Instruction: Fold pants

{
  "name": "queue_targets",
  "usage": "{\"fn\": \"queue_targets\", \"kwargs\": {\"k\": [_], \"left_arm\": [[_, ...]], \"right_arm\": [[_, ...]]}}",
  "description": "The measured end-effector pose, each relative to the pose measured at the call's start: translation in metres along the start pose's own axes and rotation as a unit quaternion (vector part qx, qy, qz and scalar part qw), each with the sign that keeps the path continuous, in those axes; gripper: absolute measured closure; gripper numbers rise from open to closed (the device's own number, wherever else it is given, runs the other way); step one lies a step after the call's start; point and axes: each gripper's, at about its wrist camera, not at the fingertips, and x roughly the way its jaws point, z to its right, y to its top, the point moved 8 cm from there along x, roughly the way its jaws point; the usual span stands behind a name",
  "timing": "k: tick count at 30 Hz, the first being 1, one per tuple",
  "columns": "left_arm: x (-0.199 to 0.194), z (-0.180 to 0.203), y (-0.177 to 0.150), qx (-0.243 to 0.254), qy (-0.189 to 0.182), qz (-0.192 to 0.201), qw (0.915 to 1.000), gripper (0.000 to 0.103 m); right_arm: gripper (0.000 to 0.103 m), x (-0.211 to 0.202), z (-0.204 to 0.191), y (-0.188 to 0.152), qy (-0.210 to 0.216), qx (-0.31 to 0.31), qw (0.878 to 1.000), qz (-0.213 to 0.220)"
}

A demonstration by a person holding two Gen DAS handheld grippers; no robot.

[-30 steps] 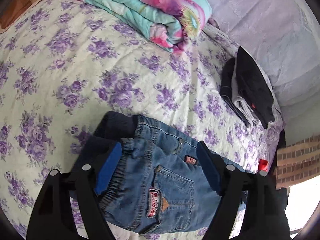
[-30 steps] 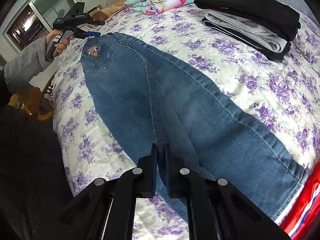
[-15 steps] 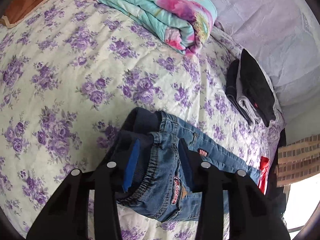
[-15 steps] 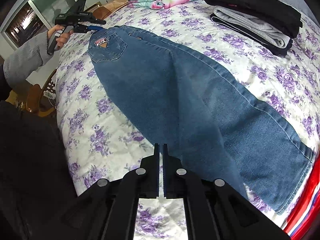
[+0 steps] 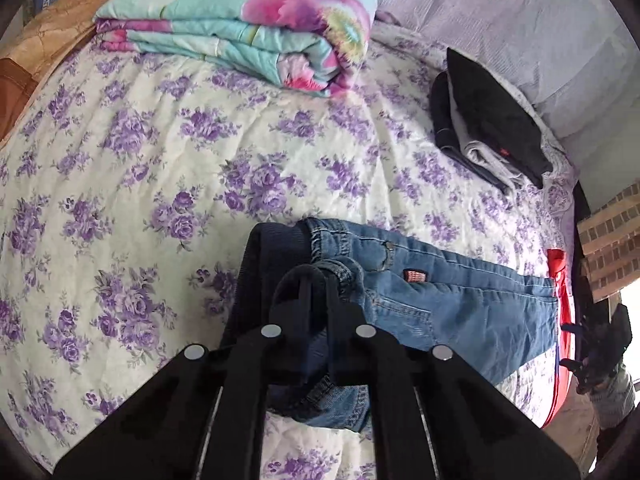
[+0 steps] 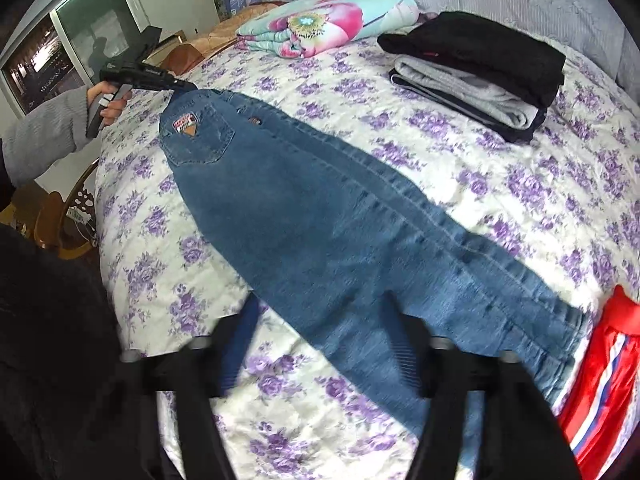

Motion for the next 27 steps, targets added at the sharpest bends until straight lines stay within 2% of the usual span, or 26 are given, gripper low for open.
{"fn": "queue_targets", "kwargs": {"k": [3, 5, 7, 8, 9, 11, 15, 18, 20, 21, 23, 24, 25, 27], "left_arm": [[-0.017, 0.014, -0.015, 0.006, -0.036, 0.008, 0.9993, 0.098], [-0.018, 0.013, -0.027, 0.007, -0.017, 0.006, 0.9998, 0.097], [-0.021, 0.006, -0.032, -0.024, -0.029, 0.018, 0.9991, 0.097], [-0.022, 0.000, -0.032, -0.045, -0.033, 0.025, 0.9981, 0.097], [-0.023, -0.003, -0.034, -0.061, -0.036, 0.030, 0.9970, 0.097], [-0.022, -0.004, -0.035, -0.076, -0.039, 0.037, 0.9957, 0.097], [-0.020, 0.001, -0.035, -0.077, -0.029, 0.043, 0.9957, 0.097], [-0.020, 0.000, -0.034, -0.080, -0.025, 0.043, 0.9955, 0.097], [-0.019, -0.002, -0.034, -0.084, -0.025, 0.044, 0.9952, 0.097], [-0.019, -0.004, -0.034, -0.087, -0.028, 0.044, 0.9948, 0.097], [-0.019, -0.006, -0.033, -0.089, -0.029, 0.045, 0.9946, 0.097], [-0.019, -0.006, -0.033, -0.088, -0.031, 0.045, 0.9946, 0.097], [-0.020, -0.005, -0.034, -0.085, -0.035, 0.045, 0.9948, 0.097], [-0.023, -0.003, -0.037, -0.075, -0.042, 0.044, 0.9954, 0.097]], "right_arm": [[0.028, 0.008, 0.018, 0.020, 0.000, -0.013, 1.000, 0.002], [0.028, 0.022, 0.029, 0.028, 0.007, -0.026, 1.000, -0.014], [0.028, 0.039, 0.038, 0.030, 0.022, -0.039, 0.998, -0.044], [0.032, 0.048, 0.041, 0.030, 0.027, -0.046, 0.997, -0.058], [0.042, 0.056, 0.044, 0.029, 0.034, -0.050, 0.996, -0.070], [0.052, 0.069, 0.050, 0.029, 0.038, -0.058, 0.994, -0.088], [0.051, 0.085, 0.068, 0.031, 0.040, -0.054, 0.993, -0.100], [0.051, 0.093, 0.073, 0.026, 0.069, -0.032, 0.990, -0.118], [0.051, 0.099, 0.071, 0.017, 0.077, -0.038, 0.987, -0.135], [0.054, 0.101, 0.068, 0.013, 0.068, -0.048, 0.987, -0.141], [0.082, 0.095, 0.061, 0.012, 0.050, -0.059, 0.988, -0.135], [0.090, 0.088, 0.058, 0.012, 0.046, -0.054, 0.989, -0.127], [0.097, 0.077, 0.053, 0.012, 0.043, -0.050, 0.991, -0.116], [0.098, 0.060, 0.040, 0.008, 0.034, -0.050, 0.993, -0.102]]}}
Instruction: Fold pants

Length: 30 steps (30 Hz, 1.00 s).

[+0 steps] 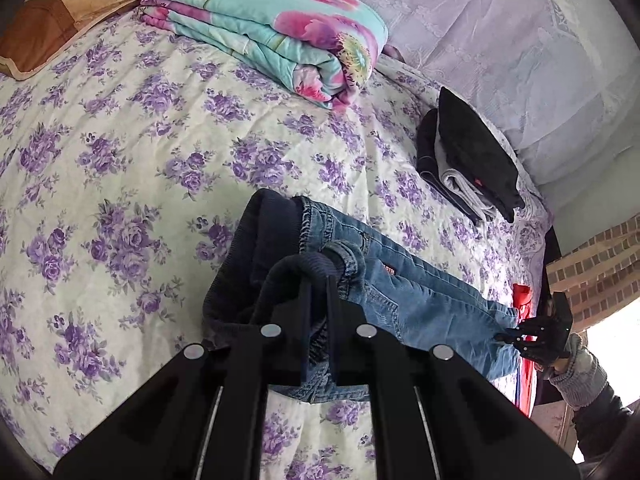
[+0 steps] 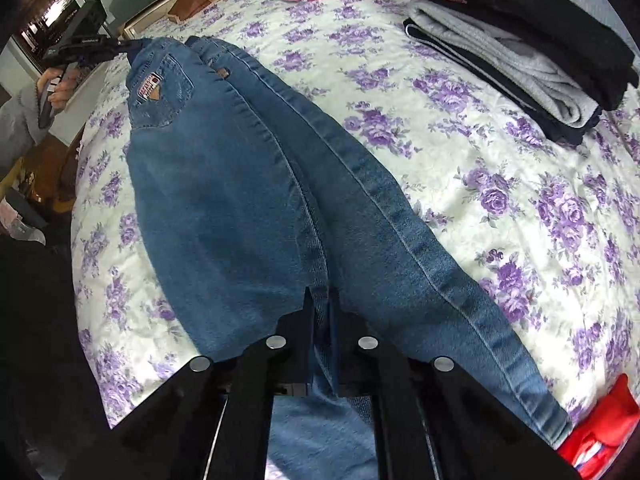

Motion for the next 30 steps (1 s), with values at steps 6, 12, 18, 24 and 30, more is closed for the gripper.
{"fn": "queue_targets", "kwargs": {"k": [6, 12, 18, 24, 30], "left_arm": [[-0.019, -0.006, -0.016, -0.001, -0.040, 0.002, 0.9992, 0.097], [-0.045, -0.025, -0.059, -0.004, -0.063, -0.012, 0.9979, 0.096], [-0.062, -0.093, -0.124, -0.089, -0.039, -0.040, 0.9945, 0.096], [-0.097, -0.108, -0.148, -0.137, -0.046, -0.001, 0.9894, 0.098], [-0.085, -0.006, -0.113, -0.037, -0.133, 0.004, 0.9904, 0.069]], "right_arm": [[0.098, -0.027, -0.057, -0.026, -0.014, 0.015, 1.000, 0.013], [0.098, -0.034, -0.124, -0.071, -0.007, 0.034, 0.999, 0.007], [0.097, 0.002, -0.187, -0.138, 0.018, 0.062, 0.996, -0.058], [0.072, -0.018, -0.209, -0.141, 0.044, 0.099, 0.994, -0.025], [0.046, -0.036, -0.200, -0.122, 0.046, 0.138, 0.989, 0.026]]}}
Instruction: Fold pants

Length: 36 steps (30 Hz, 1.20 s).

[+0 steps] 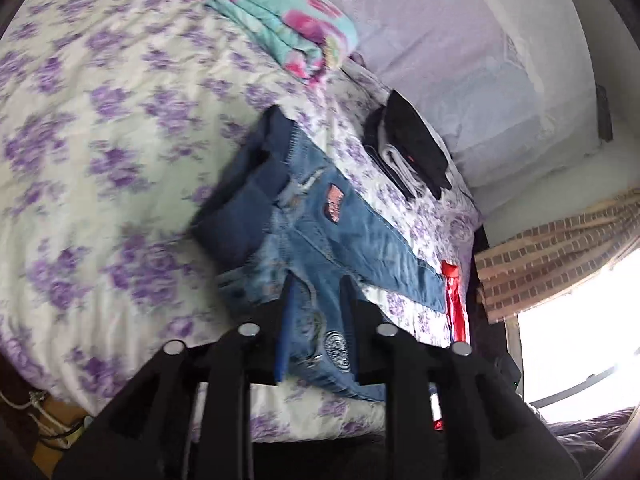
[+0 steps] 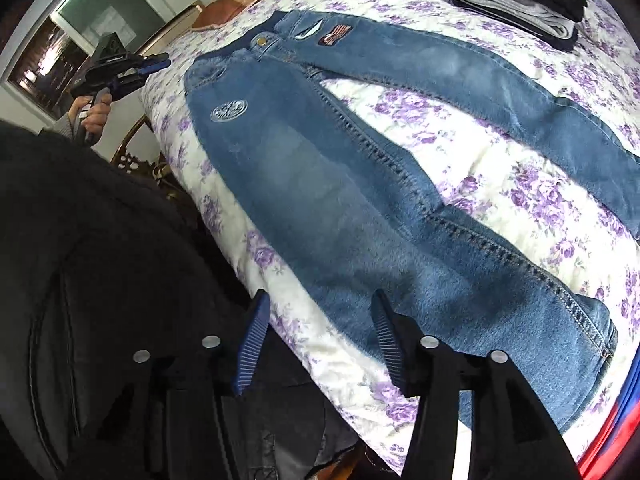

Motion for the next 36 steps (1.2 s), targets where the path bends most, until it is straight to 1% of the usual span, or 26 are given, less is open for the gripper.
{"fn": "queue_targets", "kwargs": {"k": [2, 3, 4, 5, 6, 7, 8, 9, 10, 11, 12, 14, 17, 19, 20, 22, 23, 24, 25, 27, 28, 30, 31, 32, 33, 36], "left_arm": [[0.033, 0.019, 0.001, 0.022, 0.001, -0.025, 0.9994, 0.062], [0.051, 0.020, -0.003, 0.030, 0.022, -0.042, 0.9985, 0.061], [0.069, 0.013, -0.009, 0.039, 0.060, -0.062, 0.9955, 0.060], [0.083, 0.000, -0.017, 0.050, 0.099, -0.083, 0.9903, 0.060], [0.094, -0.018, -0.025, 0.053, 0.127, -0.100, 0.9855, 0.066], [0.098, -0.036, -0.031, 0.035, 0.129, -0.105, 0.9855, 0.072], [0.095, -0.049, -0.031, 0.011, 0.118, -0.091, 0.9888, 0.088], [0.090, -0.057, -0.030, -0.029, 0.078, -0.086, 0.9928, 0.088], [0.084, -0.064, -0.029, -0.074, 0.048, -0.080, 0.9929, 0.089], [0.081, -0.069, -0.028, -0.107, 0.028, -0.075, 0.9910, 0.090], [0.079, -0.071, -0.029, -0.127, 0.015, -0.070, 0.9893, 0.090], [0.082, -0.069, -0.031, -0.120, 0.023, -0.065, 0.9904, 0.090], [0.087, -0.066, -0.031, -0.128, 0.028, -0.062, 0.9894, 0.089], [0.087, -0.066, -0.031, -0.134, 0.026, -0.063, 0.9887, 0.089], [0.088, -0.066, -0.031, -0.136, 0.025, -0.064, 0.9884, 0.089], [0.089, -0.067, -0.032, -0.140, 0.025, -0.063, 0.9879, 0.089], [0.088, -0.068, -0.031, -0.141, 0.027, -0.062, 0.9877, 0.089], [0.089, -0.067, -0.031, -0.144, 0.029, -0.061, 0.9873, 0.089], [0.084, -0.073, -0.033, -0.147, 0.029, -0.060, 0.9868, 0.089], [0.083, -0.073, -0.033, -0.153, 0.032, -0.060, 0.9859, 0.089], [0.083, -0.073, -0.033, -0.159, 0.034, -0.059, 0.9849, 0.089], [0.082, -0.074, -0.035, -0.171, 0.041, -0.058, 0.9827, 0.088], [0.083, -0.073, -0.035, -0.173, 0.046, -0.059, 0.9820, 0.088], [0.085, -0.073, -0.034, -0.175, 0.049, -0.059, 0.9816, 0.088], [0.086, -0.072, -0.034, -0.175, 0.050, -0.057, 0.9816, 0.088], [0.093, -0.070, -0.033, -0.169, 0.045, -0.051, 0.9832, 0.088]], "right_arm": [[0.046, -0.005, 0.016, 0.000, 0.006, 0.049, 0.998, 0.029], [0.046, -0.013, 0.025, -0.002, 0.017, 0.087, 0.995, 0.054], [0.046, -0.025, 0.037, -0.006, 0.025, 0.126, 0.988, 0.083], [0.046, -0.038, 0.051, -0.011, 0.035, 0.164, 0.979, 0.116], [0.046, -0.053, 0.064, -0.018, 0.043, 0.205, 0.966, 0.151], [0.045, -0.068, 0.081, -0.031, 0.042, 0.251, 0.949, 0.185], [0.044, -0.081, 0.100, -0.047, 0.036, 0.295, 0.931, 0.211], [0.043, -0.092, 0.117, -0.066, 0.030, 0.340, 0.911, 0.233], [0.043, -0.100, 0.133, -0.084, 0.025, 0.380, 0.890, 0.249], [0.043, -0.106, 0.145, -0.102, 0.017, 0.418, 0.869, 0.265], [0.041, -0.109, 0.153, -0.117, 0.015, 0.446, 0.851, 0.278], [0.041, -0.103, 0.164, -0.135, 0.025, 0.479, 0.828, 0.290], [0.041, -0.079, 0.161, -0.140, 0.065, 0.510, 0.803, 0.301], [0.041, -0.060, 0.157, -0.141, 0.075, 0.528, 0.791, 0.301], [0.041, -0.056, 0.156, -0.143, 0.078, 0.532, 0.784, 0.310], [0.041, -0.054, 0.156, -0.146, 0.088, 0.544, 0.767, 0.329], [0.041, -0.055, 0.158, -0.148, 0.095, 0.549, 0.760, 0.335], [0.041, -0.056, 0.159, -0.151, 0.098, 0.551, 0.756, 0.339], [0.041, -0.060, 0.161, -0.154, 0.094, 0.553, 0.755, 0.340], [0.040, -0.065, 0.159, -0.164, 0.087, 0.557, 0.757, 0.331], [0.040, -0.065, 0.156, -0.167, 0.097, 0.560, 0.756, 0.325], [0.040, -0.055, 0.147, -0.169, 0.128, 0.572, 0.749, 0.310], [0.039, -0.050, 0.142, -0.165, 0.140, 0.572, 0.749, 0.305], [0.039, -0.047, 0.140, -0.160, 0.142, 0.568, 0.749, 0.309], [0.039, -0.045, 0.140, -0.155, 0.140, 0.566, 0.747, 0.320], [0.039, -0.039, 0.152, -0.134, 0.138, 0.563, 0.730, 0.362]]}}
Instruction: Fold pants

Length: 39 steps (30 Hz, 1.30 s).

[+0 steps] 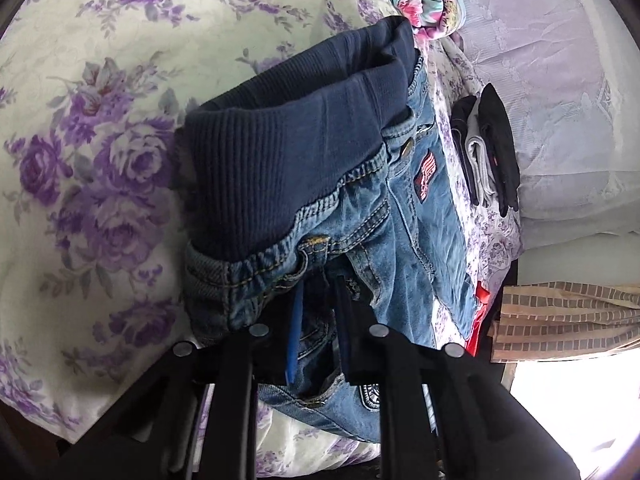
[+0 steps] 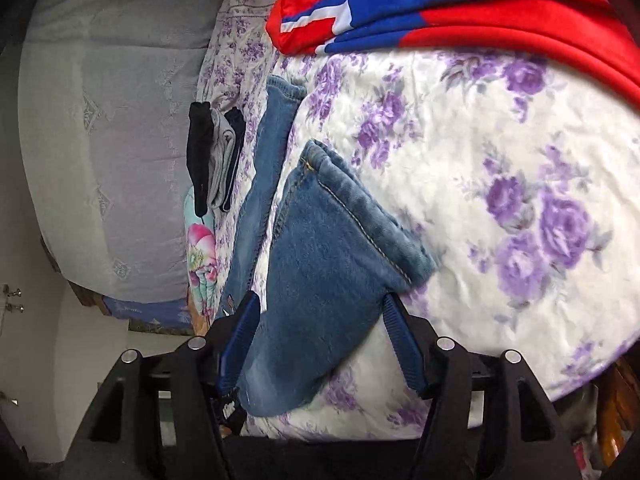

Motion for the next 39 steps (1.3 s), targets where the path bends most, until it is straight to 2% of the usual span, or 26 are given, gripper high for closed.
{"fn": "queue_targets", "kwargs": {"k": [1, 2, 3, 4, 7, 9, 11, 12, 13, 14, 16, 17, 19, 20, 21, 22, 24, 26, 29, 31, 34, 36, 37, 38, 39], "left_arm": [[0.001, 0.000, 0.000, 0.002, -0.006, 0.004, 1.0000, 0.088], [0.001, 0.000, -0.001, 0.004, -0.013, 0.007, 0.9999, 0.088], [0.000, -0.001, -0.002, 0.008, -0.021, 0.012, 0.9997, 0.088], [-0.001, -0.001, -0.003, 0.008, -0.027, 0.017, 0.9994, 0.088], [-0.004, -0.003, -0.005, -0.011, -0.032, 0.031, 0.9989, 0.088], [-0.007, 0.006, -0.005, 0.006, -0.025, 0.040, 0.9989, 0.082], [-0.010, 0.016, -0.008, 0.036, -0.024, 0.048, 0.9979, 0.076], [-0.011, 0.020, -0.011, 0.048, -0.024, 0.049, 0.9974, 0.073], [-0.010, 0.020, -0.014, 0.054, -0.022, 0.049, 0.9971, 0.072], [-0.009, 0.019, -0.017, 0.054, -0.018, 0.049, 0.9972, 0.072], [-0.011, 0.013, -0.020, 0.040, -0.025, 0.056, 0.9973, 0.072], [-0.013, 0.012, -0.020, 0.029, -0.032, 0.057, 0.9975, 0.072], [-0.020, 0.013, -0.020, 0.022, -0.029, 0.056, 0.9978, 0.072], [-0.024, 0.016, -0.020, 0.030, -0.027, 0.057, 0.9976, 0.070], [-0.028, 0.021, -0.019, 0.044, -0.023, 0.057, 0.9971, 0.067], [-0.031, 0.027, -0.018, 0.059, -0.019, 0.058, 0.9964, 0.065], [-0.033, 0.040, -0.016, 0.085, -0.011, 0.057, 0.9947, 0.054], [-0.032, 0.043, -0.014, 0.099, 0.006, 0.060, 0.9933, 0.050], [-0.022, 0.035, -0.015, 0.092, 0.021, 0.053, 0.9942, 0.049], [-0.019, 0.031, -0.016, 0.090, 0.021, 0.054, 0.9943, 0.050], [-0.012, 0.030, -0.017, 0.099, 0.026, 0.045, 0.9937, 0.049], [-0.007, 0.030, -0.016, 0.103, 0.030, 0.038, 0.9935, 0.049], [-0.006, 0.031, -0.015, 0.104, 0.033, 0.035, 0.9935, 0.049], [-0.005, 0.031, -0.014, 0.103, 0.035, 0.032, 0.9935, 0.049], [-0.005, 0.032, -0.014, 0.102, 0.036, 0.029, 0.9937, 0.049]], "right_arm": [[0.041, 0.007, -0.004, 0.003, 0.010, -0.004, 1.000, 0.012], [0.054, 0.012, -0.008, 0.004, 0.012, -0.010, 1.000, 0.022], [0.076, 0.016, -0.013, 0.004, 0.016, -0.012, 0.999, 0.029], [0.083, 0.017, -0.023, 0.005, 0.025, -0.015, 0.999, 0.033], [0.089, 0.011, -0.078, 0.017, 0.049, -0.080, 0.995, 0.034], [0.090, 0.003, -0.120, 0.028, 0.057, -0.134, 0.989, 0.033], [0.090, -0.010, -0.144, 0.036, 0.063, -0.164, 0.984, 0.040], [0.090, -0.014, -0.144, 0.039, 0.055, -0.171, 0.983, 0.040], [0.090, -0.015, -0.130, 0.040, 0.026, -0.169, 0.985, 0.034], [0.089, -0.014, -0.103, 0.040, -0.015, -0.157, 0.987, 0.022], [0.081, -0.011, -0.030, 0.039, -0.125, -0.099, 0.987, -0.008], [0.081, -0.018, -0.005, 0.038, -0.144, -0.064, 0.988, -0.005], [0.079, -0.035, -0.006, 0.042, -0.110, -0.039, 0.992, 0.038], [0.067, -0.041, -0.016, 0.045, -0.105, -0.058, 0.992, 0.050], [0.045, -0.042, -0.027, 0.046, -0.100, -0.082, 0.991, 0.046], [0.039, -0.042, -0.033, 0.043, -0.104, -0.103, 0.989, 0.036], [0.039, -0.041, -0.033, 0.041, -0.112, -0.116, 0.986, 0.027], [0.039, -0.043, -0.015, 0.040, -0.103, -0.079, 0.991, 0.037], [0.039, -0.056, 0.014, 0.037, -0.043, 0.014, 0.996, 0.075], [0.039, -0.052, 0.019, 0.035, -0.014, 0.025, 0.997, 0.074], [0.041, -0.032, 0.012, 0.031, 0.022, 0.000, 0.998, 0.059], [0.041, -0.029, 0.007, 0.034, 0.050, 0.004, 0.995, 0.082], [0.041, -0.030, 0.003, 0.037, 0.067, 0.027, 0.993, 0.095], [0.041, -0.032, -0.012, 0.039, 0.095, 0.041, 0.989, 0.101], [0.040, -0.037, -0.038, 0.040, 0.131, 0.025, 0.986, 0.103]]}}
